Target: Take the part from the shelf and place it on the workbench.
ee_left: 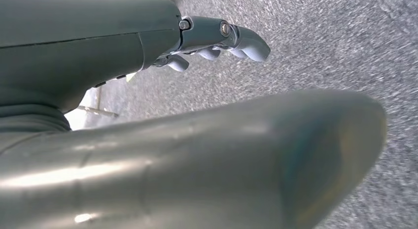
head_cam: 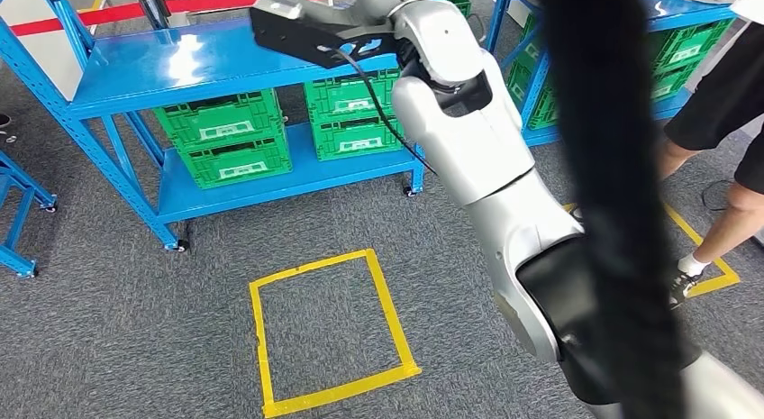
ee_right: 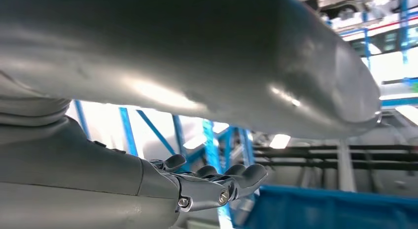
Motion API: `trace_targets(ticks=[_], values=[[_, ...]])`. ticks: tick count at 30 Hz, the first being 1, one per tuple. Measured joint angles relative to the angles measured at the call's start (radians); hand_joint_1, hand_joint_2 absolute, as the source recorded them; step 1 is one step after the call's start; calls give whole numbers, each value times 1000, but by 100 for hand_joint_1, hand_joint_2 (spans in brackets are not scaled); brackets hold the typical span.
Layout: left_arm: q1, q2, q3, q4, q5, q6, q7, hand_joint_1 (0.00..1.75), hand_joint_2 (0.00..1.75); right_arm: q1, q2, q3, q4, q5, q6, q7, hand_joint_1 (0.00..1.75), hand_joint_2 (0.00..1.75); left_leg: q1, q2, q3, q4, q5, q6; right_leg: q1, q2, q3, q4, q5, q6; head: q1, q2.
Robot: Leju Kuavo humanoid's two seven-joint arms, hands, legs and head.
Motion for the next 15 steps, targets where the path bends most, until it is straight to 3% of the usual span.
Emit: trace_targets(ticks=[9, 15], values=[[0, 0, 11, 10, -22, -8, 11, 0, 0, 47, -6, 148, -50, -59, 66, -20, 0, 0, -2, 0, -1, 2, 0, 0, -2, 0, 0, -1, 2, 1, 0, 0], [3, 1, 16, 13, -22, -3, 1, 0, 0, 103, -22, 245, -28, -125, 12, -44, 0, 0, -4, -1, -8, 9, -2, 4, -5, 0, -3, -3, 4, 5, 0, 0]])
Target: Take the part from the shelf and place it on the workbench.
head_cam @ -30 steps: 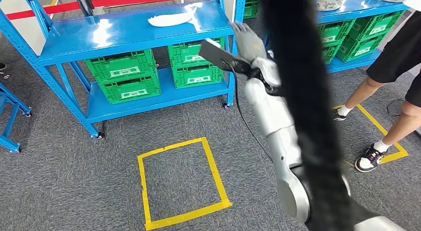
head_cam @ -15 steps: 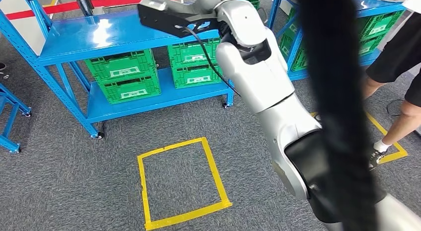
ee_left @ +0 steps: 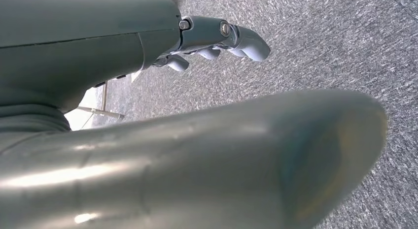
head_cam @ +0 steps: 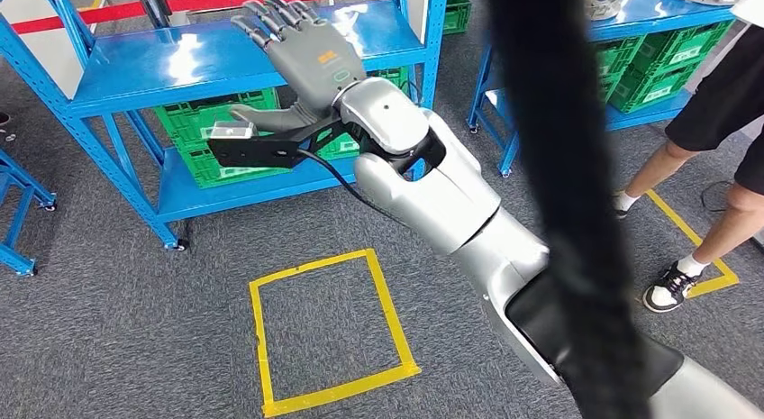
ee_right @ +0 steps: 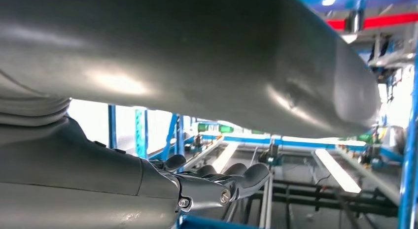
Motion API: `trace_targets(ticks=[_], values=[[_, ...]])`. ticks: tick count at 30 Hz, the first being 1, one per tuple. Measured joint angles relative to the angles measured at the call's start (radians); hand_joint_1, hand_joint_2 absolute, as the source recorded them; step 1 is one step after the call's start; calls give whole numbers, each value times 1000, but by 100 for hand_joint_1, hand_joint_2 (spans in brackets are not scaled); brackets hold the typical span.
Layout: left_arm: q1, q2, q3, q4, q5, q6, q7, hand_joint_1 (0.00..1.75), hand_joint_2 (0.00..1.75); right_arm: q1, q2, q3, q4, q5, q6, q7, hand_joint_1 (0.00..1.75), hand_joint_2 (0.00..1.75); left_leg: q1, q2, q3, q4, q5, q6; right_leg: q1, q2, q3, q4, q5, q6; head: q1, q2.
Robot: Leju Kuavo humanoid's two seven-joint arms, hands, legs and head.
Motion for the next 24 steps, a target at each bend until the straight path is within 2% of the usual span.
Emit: trace_targets(ticks=[3, 4, 5, 7, 8, 9, 10, 11, 12, 13, 14, 16, 19, 20, 21, 23, 24], values=[[0, 0, 3, 0, 0, 0, -6, 0, 0, 5, -14, 28, 9, -19, -9, 0, 0, 0, 5, 4, 1, -8, 4, 11, 2, -3, -4, 2, -1, 8, 1, 0], [0, -1, 4, 0, 0, 0, -7, 0, 0, 5, -18, 35, 10, -23, -10, -1, 0, 0, 8, 7, 4, -14, 6, 16, 3, -8, -13, 19, -10, 11, 2, 0], [0, -1, 6, 1, 0, 0, -8, 0, 0, 6, -22, 41, 11, -27, -10, -1, 0, 0, 12, 10, 7, -19, 8, 21, 3, -15, -34, 59, -28, 14, 4, 0], [0, -2, 8, 1, 0, 0, -9, 0, 0, 15, -30, 55, 14, -34, -11, -2, 0, 0, 12, 17, 7, -20, 8, 26, 2, -24, -111, 192, -79, 18, 6, 0], [1, -2, 8, 1, 0, 0, -9, 0, 0, 23, -34, 62, 16, -38, -11, -1, 0, 0, 12, 19, 8, -20, 6, 26, 0, -24, -151, 256, -95, 19, 6, 0], [1, -2, 9, 1, 0, 0, -9, 0, 0, 33, -39, 69, 18, -40, -11, 1, 0, 0, 12, 20, 9, -19, 4, 25, -2, -25, -179, 291, -93, 20, 6, 0], [2, -2, 10, 2, 0, 0, -9, 0, 0, 40, -43, 74, 20, -42, -11, 3, 0, 0, 13, 20, 11, -18, 1, 22, -3, -27, -187, 285, -71, 20, 6, 0], [2, -2, 10, 2, -1, 0, -9, 0, 0, 46, -46, 78, 21, -44, -11, 6, 0, 0, 13, 20, 15, -16, -4, 18, -4, -29, -173, 237, -31, 18, 6, 0], [2, -3, 11, 3, -1, 0, -9, 0, 0, 49, -49, 82, 22, -45, -11, 8, 0, 0, 14, 21, 18, -12, -10, 14, -4, -34, -147, 164, 12, 16, 6, 0], [2, -3, 13, 3, -2, 0, -9, 0, 0, 50, -51, 85, 23, -46, -12, 10, 0, 0, 13, 21, 20, -8, -17, 8, -2, -39, -120, 97, 42, 13, 6, 0], [2, -3, 14, 4, -2, 0, -9, 0, 0, 52, -53, 89, 23, -48, -12, 11, 0, 0, 11, 22, 20, -5, -22, 1, 0, -42, -100, 50, 59, 7, 6, 0], [2, -3, 15, 4, -2, 0, -9, 0, 0, 57, -58, 96, 24, -50, -14, 13, 0, 0, 10, 24, 21, -6, -27, -12, 7, -41, -90, 27, 54, -6, 6, 0], [2, -3, 16, 5, -3, 0, -9, 0, 0, 61, -63, 101, 25, -50, -16, 15, 0, 0, 14, 25, 19, 5, -39, -31, 5, -36, -82, 19, 50, -28, 4, 0], [2, -3, 16, 5, -4, 0, -9, 0, 0, 61, -64, 102, 25, -50, -17, 14, 0, 0, 15, 24, 3, 37, -54, -36, 3, -35, -76, 16, 49, -34, 3, 0], [2, -3, 16, 6, -5, 0, -9, 0, 0, 62, -64, 103, 25, -50, -17, 14, 0, 0, 16, 22, -28, 93, -76, -40, 2, -35, -71, 14, 46, -40, 2, 0], [3, -3, 16, 6, -6, 0, -8, 0, 0, 67, -64, 106, 25, -51, -17, 14, 0, 0, 16, 20, -112, 229, -117, -45, 3, -33, -65, 15, 38, -46, 2, 0], [5, -3, 16, 6, -6, 0, -8, 0, 0, 70, -64, 108, 25, -51, -17, 14, 0, 0, 16, 19, -145, 272, -118, -45, 4, -31, -61, 15, 34, -47, 2, 0]])
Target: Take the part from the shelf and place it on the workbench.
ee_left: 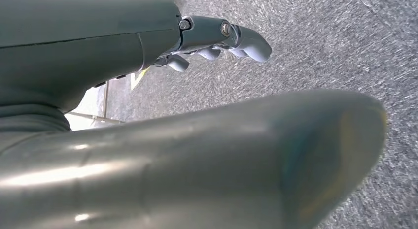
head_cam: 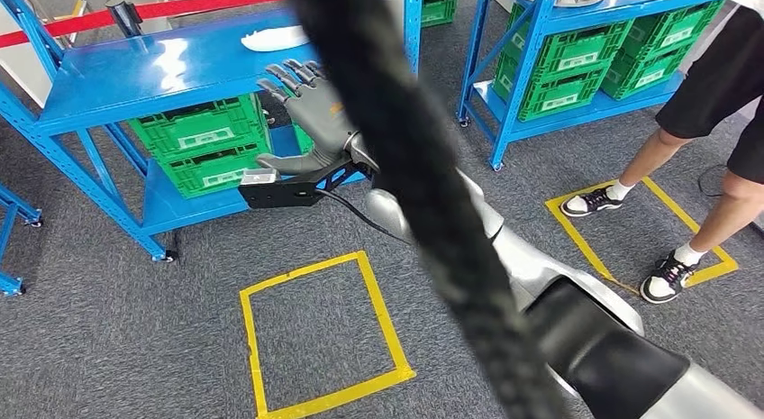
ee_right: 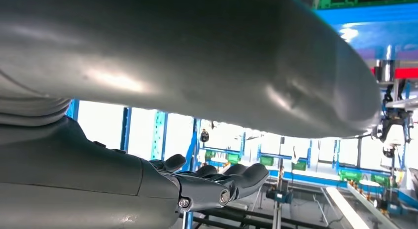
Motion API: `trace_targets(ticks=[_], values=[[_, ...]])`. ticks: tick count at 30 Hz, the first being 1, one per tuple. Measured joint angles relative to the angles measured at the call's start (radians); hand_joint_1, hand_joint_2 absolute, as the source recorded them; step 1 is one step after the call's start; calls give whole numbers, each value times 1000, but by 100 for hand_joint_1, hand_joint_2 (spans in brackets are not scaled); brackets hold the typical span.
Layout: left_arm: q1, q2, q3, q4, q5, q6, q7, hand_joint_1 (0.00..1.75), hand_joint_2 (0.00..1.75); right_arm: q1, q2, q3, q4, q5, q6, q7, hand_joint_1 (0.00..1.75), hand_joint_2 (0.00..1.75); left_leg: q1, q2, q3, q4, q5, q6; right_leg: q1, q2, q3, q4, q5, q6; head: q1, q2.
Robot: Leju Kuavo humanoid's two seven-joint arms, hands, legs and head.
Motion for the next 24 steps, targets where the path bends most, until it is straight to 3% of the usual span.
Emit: trace_targets(ticks=[1, 2, 4, 5, 6, 9, 11, 14, 15, 16, 17, 19, 20, 21, 24], values=[[1, 0, 0, 0, 0, 0, 0, 0, 0, 2, 0, 2, 0, 0, 0, 0, 0, 0, 0, 0, -15, 5, 20, 0, 0, 2, 5, 1, -5, 1, 0, 0], [2, 0, 0, 0, 0, 0, 0, 0, 0, 3, 0, 3, 0, 0, 0, 0, 0, 0, 0, 0, -11, -29, 59, 1, 0, 5, 11, 2, -11, 2, 0, 0], [3, 1, 0, 0, 0, 0, 0, 0, 0, 3, 0, 5, 0, 0, 0, 0, 0, 0, 0, -1, 36, -159, 144, 6, 1, 7, 25, 6, -24, 9, -1, 0], [2, 1, 0, 1, 0, 0, 0, 0, 0, 3, 0, 5, 0, 0, 0, 0, 0, 0, -1, -2, 58, -214, 164, 10, 3, 8, 27, 8, -29, 14, -1, 0], [1, 1, 0, 1, 0, 0, 0, 0, 0, 2, 0, 6, 1, 0, 0, 0, 0, 0, -3, -3, 72, -247, 170, 16, 5, 9, 27, 9, -32, 19, -2, 0], [1, 1, 1, 2, 0, -1, 0, 0, 0, 2, -1, 8, 1, 0, 1, 0, 0, 0, -3, -5, 80, -262, 158, 35, 5, 10, 26, 6, -36, 36, -2, 0], [1, 0, 2, 2, 0, -1, 0, 0, 0, 0, -1, 9, 1, -1, 0, 0, 0, 0, 0, -5, 89, -266, 154, 50, 4, 7, 8, 47, -58, 47, -1, 0], [0, 1, 4, 2, 0, -1, -1, 0, 0, 1, -2, 11, 1, -1, -1, 0, 0, 0, 0, -4, 101, -268, 143, 64, 2, 3, -98, 237, -124, 56, 1, 0], [0, 1, 4, 2, 0, -1, -1, 0, 0, 4, -3, 12, 2, -1, -1, 0, 0, 0, -1, -4, 106, -267, 138, 65, 2, 3, -132, 285, -130, 56, 1, 0], [1, 1, 4, 2, 0, -1, -1, 0, 0, 6, -4, 13, 2, -1, -1, 0, 0, 0, -1, -4, 111, -267, 133, 65, 2, 2, -150, 299, -118, 55, 1, 0], [1, 1, 5, 2, 0, -1, -1, 0, 0, 7, -5, 13, 2, -1, -1, 0, 0, 0, -2, -5, 119, -267, 127, 64, 3, 2, -148, 272, -85, 52, 1, 0], [2, 0, 5, 3, 0, -1, -3, 0, 0, 6, -8, 13, 2, -2, -1, 0, 0, 0, -3, -7, 136, -267, 114, 59, 7, -1, -96, 135, 1, 39, 1, 0], [1, -1, 5, 3, 0, -1, -5, 0, 0, 4, -10, 14, 2, -3, -1, 0, 0, 0, -4, -7, 142, -266, 108, 55, 11, -2, -67, 68, 28, 32, 1, 0], [0, -2, 5, 3, 0, -1, -7, 0, 0, 2, -11, 15, 2, -6, 0, 0, 0, 0, -5, -7, 146, -267, 103, 50, 14, -4, -47, 27, 38, 26, 0, 0], [-1, -3, 5, 3, -1, -2, -11, 0, 0, -2, -17, 19, 3, -15, 1, 0, 0, 0, -6, -5, 153, -275, 95, 33, 17, -2, -31, 2, 27, 16, 0, 0]])
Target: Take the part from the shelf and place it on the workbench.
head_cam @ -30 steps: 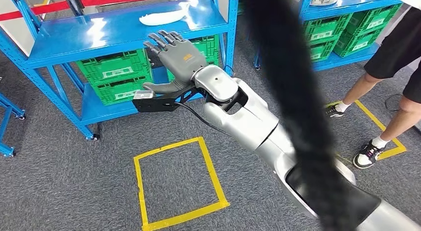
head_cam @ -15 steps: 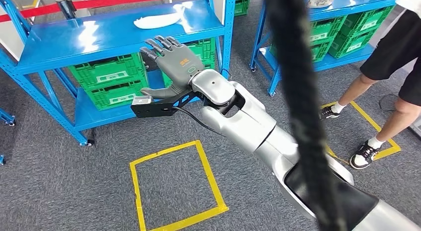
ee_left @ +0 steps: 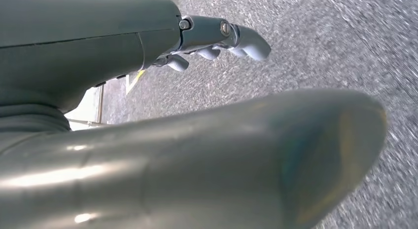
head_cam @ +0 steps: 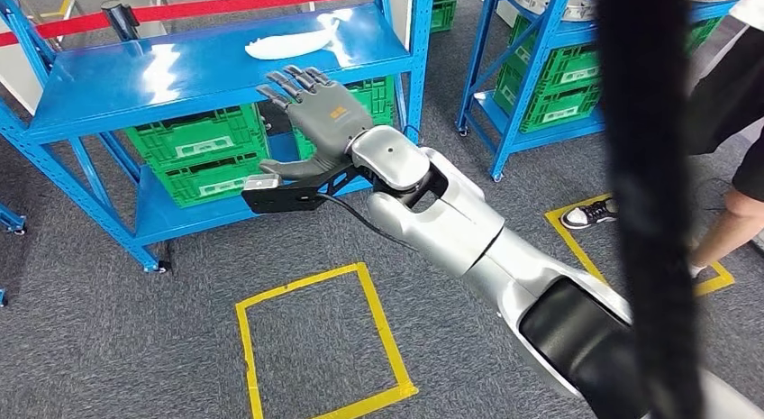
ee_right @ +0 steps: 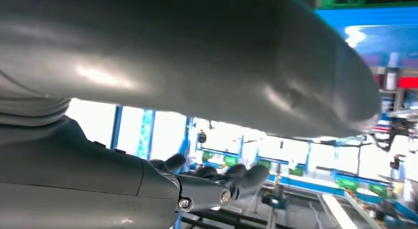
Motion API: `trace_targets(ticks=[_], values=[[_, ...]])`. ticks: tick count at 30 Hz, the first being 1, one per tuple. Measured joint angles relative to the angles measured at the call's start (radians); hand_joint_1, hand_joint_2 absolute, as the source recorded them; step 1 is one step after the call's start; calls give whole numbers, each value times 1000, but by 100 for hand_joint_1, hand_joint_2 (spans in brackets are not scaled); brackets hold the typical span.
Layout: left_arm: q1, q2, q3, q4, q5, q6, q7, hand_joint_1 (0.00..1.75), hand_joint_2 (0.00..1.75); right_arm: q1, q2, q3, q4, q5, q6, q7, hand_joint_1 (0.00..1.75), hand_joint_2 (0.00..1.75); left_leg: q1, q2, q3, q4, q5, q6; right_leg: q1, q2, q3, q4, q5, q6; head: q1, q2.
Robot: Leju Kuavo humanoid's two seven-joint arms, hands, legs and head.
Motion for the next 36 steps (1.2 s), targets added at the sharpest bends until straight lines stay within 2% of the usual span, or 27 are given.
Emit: trace_targets(ticks=[2, 3, 5, 7, 8, 9, 10, 11, 12, 15, 17, 19, 21, 22, 23, 24, 25, 27, 28, 29, 30, 31, 32, 33, 34, 35, 36], values=[[0, -1, 0, 0, -3, 0, -1, 0, 0, -1, -4, 1, 0, -6, -2, 2, 0, 0, 0, 1, -7, 23, -13, -10, -8, 2, 16, -13, -8, -10, -2, 0], [0, -1, 0, 0, -7, 0, -1, 0, 0, -2, -4, 1, 0, -9, -4, 4, 0, 0, 0, 0, -28, 64, -27, -14, -12, 3, 26, -19, -14, -15, -3, 0], [2, -3, 0, 1, -12, 1, 2, 0, 0, 3, -7, 3, 5, -16, -9, 7, 0, 0, 3, 0, -109, 199, -64, -20, -13, 3, 46, -21, -34, -21, -6, 0], [9, -3, 0, 2, -12, 3, 6, 0, 0, 14, -12, 5, 18, -21, -16, 4, 0, 0, 6, 0, -181, 287, -57, -26, -14, 4, 73, -20, -55, -18, -6, 0], [13, -3, 0, 2, -12, 4, 7, 0, 0, 18, -15, 6, 25, -22, -20, 1, 0, 0, 7, 0, -192, 274, -23, -28, -15, 4, 88, -19, -68, -16, -6, 0], [17, -3, 0, 3, -12, 6, 7, 0, 0, 20, -16, 7, 32, -23, -23, -1, 0, 0, 9, 1, -184, 224, 30, -30, -17, 4, 106, -18, -81, -12, -6, 0], [19, -3, 0, 3, -12, 6, 7, 0, 0, 20, -18, 8, 37, -24, -26, -4, 0, 0, 11, 1, -165, 157, 80, -32, -19, 5, 121, -18, -95, -7, -6, 0], [20, -5, 0, 4, -12, 7, 7, 0, 0, 20, -19, 9, 42, -24, -28, -5, 0, 0, 10, 1, -141, 97, 112, -34, -20, 5, 134, -19, -109, -1, -8, 0], [19, -6, 0, 5, -12, 8, 7, 0, 0, 19, -19, 9, 46, -25, -30, -6, 0, 0, 9, 1, -118, 50, 120, -29, -20, 6, 143, -20, -119, 7, -10, 0], [17, -9, 1, 6, -12, 9, 7, 0, 0, 17, -24, 11, 54, -27, -32, -6, 0, 0, 6, 0, -83, 8, 79, 1, -16, 9, 156, -15, -120, 26, -11, 0], [17, -11, 1, 6, -12, 9, 6, 0, 0, 15, -29, 11, 56, -28, -34, -7, 0, 0, 8, -2, -62, -1, 62, 17, -17, 6, 114, 63, -86, 35, -6, 0], [17, -11, 1, 6, -12, 9, 6, 0, 0, 16, -34, 11, 60, -29, -35, -7, 0, 0, 9, -3, -30, -13, 42, 26, -17, 2, 19, 187, -72, 42, -3, 0], [17, -11, 1, 6, -12, 9, 6, 0, 0, 24, -40, 13, 65, -30, -35, -7, 0, 0, 9, -8, 11, -23, 15, 29, -16, 1, -74, 267, -125, 44, -2, 0], [19, -11, 1, 6, -12, 9, 6, 0, 0, 29, -43, 13, 68, -30, -35, -7, 0, 0, 9, -11, 34, -27, 0, 29, -15, 1, -108, 274, -161, 43, -1, 0], [20, -11, 1, 6, -12, 8, 6, 0, 0, 32, -46, 14, 71, -30, -35, -7, 0, 0, 8, -15, 60, -31, -17, 29, -13, 1, -131, 254, -185, 39, 0, 0], [21, -12, 1, 6, -12, 8, 6, 0, 0, 34, -50, 15, 73, -30, -35, -7, 0, 0, 7, -17, 86, -33, -35, 29, -9, 1, -142, 212, -184, 32, 1, 0], [22, -13, 1, 7, -12, 8, 6, 0, 0, 35, -54, 16, 76, -30, -35, -7, 0, 0, 6, -18, 107, -36, -54, 28, -4, 0, -146, 151, -138, 21, 1, 0], [22, -16, 1, 9, -13, 7, 7, 0, 0, 39, -64, 20, 84, -32, -34, -8, 0, 0, 2, -21, 150, -39, -95, 23, 11, 4, -143, 28, 31, 1, -1, 0], [22, -18, 1, 9, -13, 7, 7, 0, 0, 42, -68, 22, 89, -34, -34, -9, 0, 0, 1, -23, 171, -46, -116, 20, 17, 7, -137, -6, 99, -5, -2, 0], [20, -19, 1, 10, -13, 7, 7, 0, 0, 42, -71, 23, 92, -36, -35, -10, 0, 0, -2, -25, 195, -46, -126, 14, 19, 10, -128, -19, 126, -9, -3, 0], [18, -19, 2, 8, -13, 8, 7, 0, 0, 37, -73, 24, 94, -38, -36, -11, 0, 0, -4, -27, 204, -34, -122, 9, 19, 13, -113, -13, 118, -12, -3, 0], [15, -18, 2, 7, -13, 8, 7, 0, 0, 29, -73, 24, 94, -39, -38, -13, 0, 0, -4, -25, 198, 1, -103, 3, 16, 15, -98, -10, 105, -17, -4, 0], [12, -18, 2, 6, -13, 8, 6, 0, 0, 21, -72, 24, 95, -40, -40, -13, 0, 0, -5, -22, 172, 63, -73, -4, 12, 15, -79, -11, 89, -25, -5, 0], [8, -18, 2, 6, -13, 9, 4, 0, 0, 16, -71, 24, 95, -41, -42, -15, 0, 0, -4, -18, 127, 136, -52, -9, 10, 16, -57, -13, 73, -32, -7, 0], [5, -19, 2, 5, -13, 9, 4, 0, 0, 16, -69, 25, 96, -41, -43, -16, 0, 0, -4, -14, 74, 205, -49, -13, 8, 15, -34, -16, 55, -37, -9, 0], [4, -19, 1, 6, -13, 9, 3, 0, 0, 19, -69, 25, 97, -41, -44, -16, 0, 0, -3, -11, 21, 254, -72, -16, 6, 15, -10, -19, 35, -40, -10, 0], [6, -19, 2, 6, -13, 9, 3, 0, 0, 23, -69, 26, 97, -41, -44, -17, 0, 0, -3, -10, -26, 278, -118, -18, 5, 16, 15, -23, 15, -42, -10, 0]])
